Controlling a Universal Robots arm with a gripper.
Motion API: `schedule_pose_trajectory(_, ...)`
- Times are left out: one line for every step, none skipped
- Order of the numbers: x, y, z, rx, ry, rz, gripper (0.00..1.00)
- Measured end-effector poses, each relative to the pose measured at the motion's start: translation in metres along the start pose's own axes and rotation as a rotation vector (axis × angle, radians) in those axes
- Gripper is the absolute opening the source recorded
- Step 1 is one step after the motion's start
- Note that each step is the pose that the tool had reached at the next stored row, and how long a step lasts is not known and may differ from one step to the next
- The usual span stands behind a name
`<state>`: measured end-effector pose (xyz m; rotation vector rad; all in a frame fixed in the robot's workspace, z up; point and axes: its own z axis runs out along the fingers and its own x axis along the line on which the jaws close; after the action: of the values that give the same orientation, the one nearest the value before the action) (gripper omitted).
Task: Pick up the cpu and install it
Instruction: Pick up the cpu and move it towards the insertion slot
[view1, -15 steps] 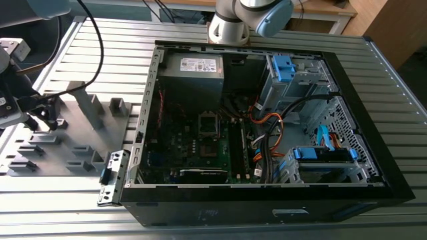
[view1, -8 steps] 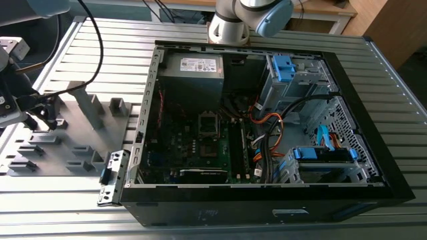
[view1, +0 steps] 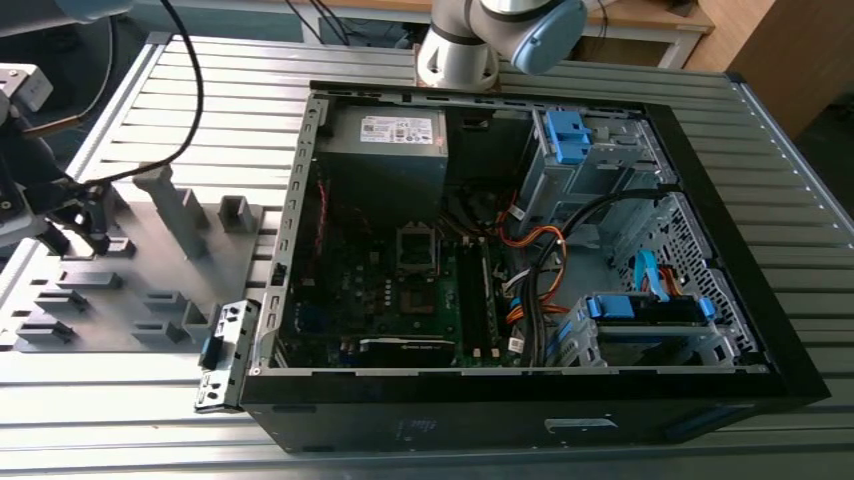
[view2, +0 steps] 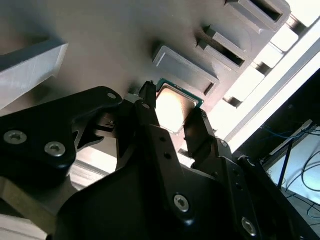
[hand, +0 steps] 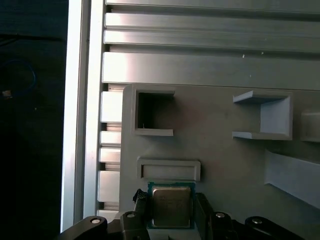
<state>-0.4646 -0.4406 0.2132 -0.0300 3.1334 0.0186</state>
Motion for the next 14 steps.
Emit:
schedule_pose_trajectory(0.0, 0.0, -0.0026, -0.0001, -0.0001, 0.0, 0.47)
schedule_pose_trajectory(0.0, 0.0001, -0.0052, 0.0, -0.0001, 0.0, 0.47)
schedule_pose_trajectory(0.0, 0.0001, -0.0082, 0.0, 0.0, 0.0, 0.47)
schedule_pose_trajectory(-0.0001, 0.0001, -0.0109, -0.0001, 0.0, 0.0, 0.47)
schedule_pose_trajectory(-0.0001, 0.0001, -0.0133, -0.0001, -0.0001, 0.0, 0.47)
schedule_pose_trajectory(-0.0001, 0.0002, -0.0148, 0.0, 0.0001, 0.0, 0.47)
schedule_pose_trajectory(-0.0001, 0.0002, -0.0149, -0.0001, -0.0001, 0.0, 0.47)
schedule_pose_trajectory(-0.0002, 0.0002, -0.0149, -0.0002, -0.0003, 0.0, 0.47)
schedule_pose_trajectory(-0.0002, 0.0002, -0.015, -0.0002, -0.0003, 0.0, 0.47)
schedule_pose_trajectory(-0.0001, 0.0002, -0.0154, -0.0001, -0.0002, 0.0, 0.47)
schedule_pose_trajectory(-0.0001, 0.0002, -0.0158, -0.0001, -0.0001, 0.0, 0.47)
schedule_pose_trajectory(-0.0001, 0.0002, -0.0159, -0.0001, -0.0001, 0.0, 0.47)
schedule_pose_trajectory(-0.0001, 0.0002, -0.016, 0.0, -0.0001, 0.0, 0.47)
schedule_pose_trajectory(-0.0001, 0.0002, -0.0161, 0.0, 0.0, 0.0, 0.47)
